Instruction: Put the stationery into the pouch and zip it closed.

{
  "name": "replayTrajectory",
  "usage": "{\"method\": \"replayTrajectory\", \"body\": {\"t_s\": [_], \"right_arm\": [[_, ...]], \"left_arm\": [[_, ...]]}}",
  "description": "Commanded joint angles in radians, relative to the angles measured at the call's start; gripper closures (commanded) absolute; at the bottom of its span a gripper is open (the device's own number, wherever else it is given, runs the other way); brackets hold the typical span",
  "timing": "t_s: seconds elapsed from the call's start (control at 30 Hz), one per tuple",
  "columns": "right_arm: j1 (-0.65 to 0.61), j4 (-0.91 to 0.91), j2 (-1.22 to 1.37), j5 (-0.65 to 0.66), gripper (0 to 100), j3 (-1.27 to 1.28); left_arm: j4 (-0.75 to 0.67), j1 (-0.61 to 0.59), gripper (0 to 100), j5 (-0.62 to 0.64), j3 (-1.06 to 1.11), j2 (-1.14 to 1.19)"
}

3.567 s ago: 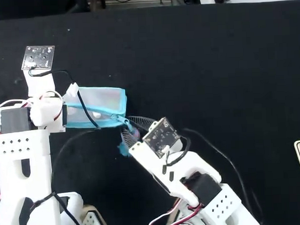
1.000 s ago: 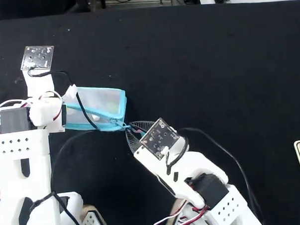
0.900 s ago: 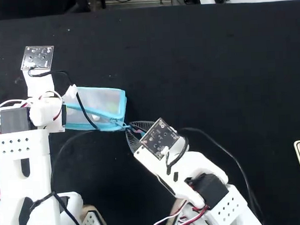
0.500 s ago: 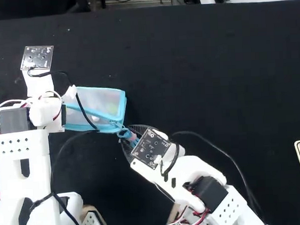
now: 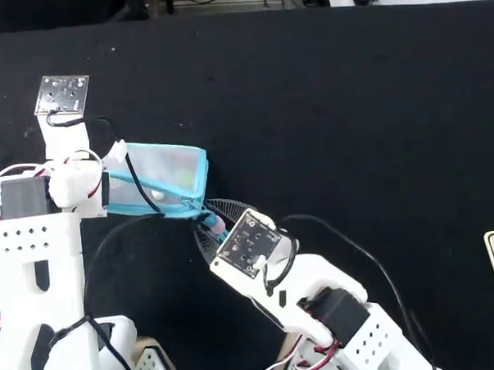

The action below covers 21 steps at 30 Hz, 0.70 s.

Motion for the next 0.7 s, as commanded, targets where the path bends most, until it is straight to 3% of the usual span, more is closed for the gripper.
{"method": "replayTrajectory", "body": {"t_s": [0.0,0.33,0.47,0.67], "right_arm": [[-0.018,-0.028,-0.002,0.011,89.6,-0.005],[0.077,0.006,-0.004,0.011,90.0,-0.008],[0.08,0.072,-0.012,0.009,98.6,-0.056],[0.078,0.086,-0.012,0.005,98.4,-0.076]], "left_arm": [[0.002,-0.013,97,0.009,-0.013,0.017],[0.002,-0.013,97,0.009,-0.013,0.017],[0.0,-0.013,97,0.009,-0.013,0.017],[0.0,-0.013,97,0.009,-0.013,0.017]]}}
